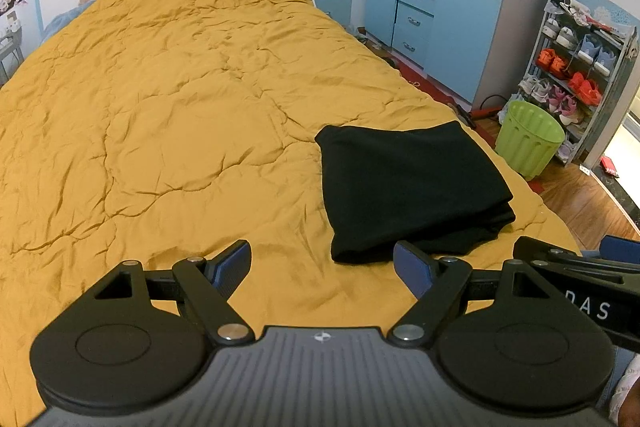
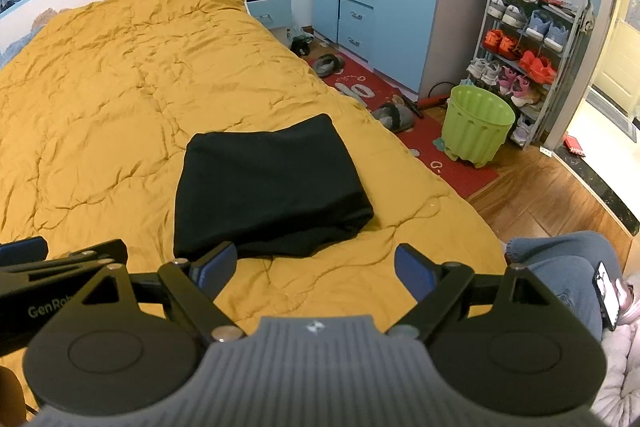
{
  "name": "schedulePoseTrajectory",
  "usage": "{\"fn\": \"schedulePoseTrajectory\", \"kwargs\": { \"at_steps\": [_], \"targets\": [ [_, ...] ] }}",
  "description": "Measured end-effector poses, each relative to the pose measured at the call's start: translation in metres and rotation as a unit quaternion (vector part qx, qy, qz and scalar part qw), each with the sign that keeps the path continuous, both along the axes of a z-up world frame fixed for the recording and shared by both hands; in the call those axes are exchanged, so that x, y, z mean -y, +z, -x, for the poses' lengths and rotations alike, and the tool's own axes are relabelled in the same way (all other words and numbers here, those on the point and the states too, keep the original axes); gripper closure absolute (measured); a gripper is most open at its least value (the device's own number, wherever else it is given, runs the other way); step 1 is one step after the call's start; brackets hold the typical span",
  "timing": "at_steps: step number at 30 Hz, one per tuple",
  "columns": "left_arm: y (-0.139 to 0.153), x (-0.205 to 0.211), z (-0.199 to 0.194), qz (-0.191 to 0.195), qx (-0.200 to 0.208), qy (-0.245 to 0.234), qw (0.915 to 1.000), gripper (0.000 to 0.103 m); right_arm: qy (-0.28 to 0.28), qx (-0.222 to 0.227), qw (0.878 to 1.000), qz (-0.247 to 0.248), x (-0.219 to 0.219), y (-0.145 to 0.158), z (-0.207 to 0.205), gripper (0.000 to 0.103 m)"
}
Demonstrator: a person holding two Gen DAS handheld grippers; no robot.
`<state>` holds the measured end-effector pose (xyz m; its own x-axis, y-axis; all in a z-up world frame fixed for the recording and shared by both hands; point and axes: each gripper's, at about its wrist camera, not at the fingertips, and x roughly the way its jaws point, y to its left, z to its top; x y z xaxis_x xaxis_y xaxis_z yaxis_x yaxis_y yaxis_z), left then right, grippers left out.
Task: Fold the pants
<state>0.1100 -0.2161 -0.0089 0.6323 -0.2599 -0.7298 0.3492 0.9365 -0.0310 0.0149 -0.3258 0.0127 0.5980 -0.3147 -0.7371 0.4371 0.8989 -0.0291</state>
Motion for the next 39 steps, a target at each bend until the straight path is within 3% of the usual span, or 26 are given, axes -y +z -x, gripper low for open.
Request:
{"fn": "schedulePoseTrajectory", "kwargs": {
  "at_steps": [39],
  "targets": [
    [0.0001, -0.0004, 0.0005, -0.001, 0.0, 0.0, 1.0, 0.009, -0.003, -0.003, 1.0, 0.001, -0.0015, 0.0003, 0.003, 0.021]
  ]
}}
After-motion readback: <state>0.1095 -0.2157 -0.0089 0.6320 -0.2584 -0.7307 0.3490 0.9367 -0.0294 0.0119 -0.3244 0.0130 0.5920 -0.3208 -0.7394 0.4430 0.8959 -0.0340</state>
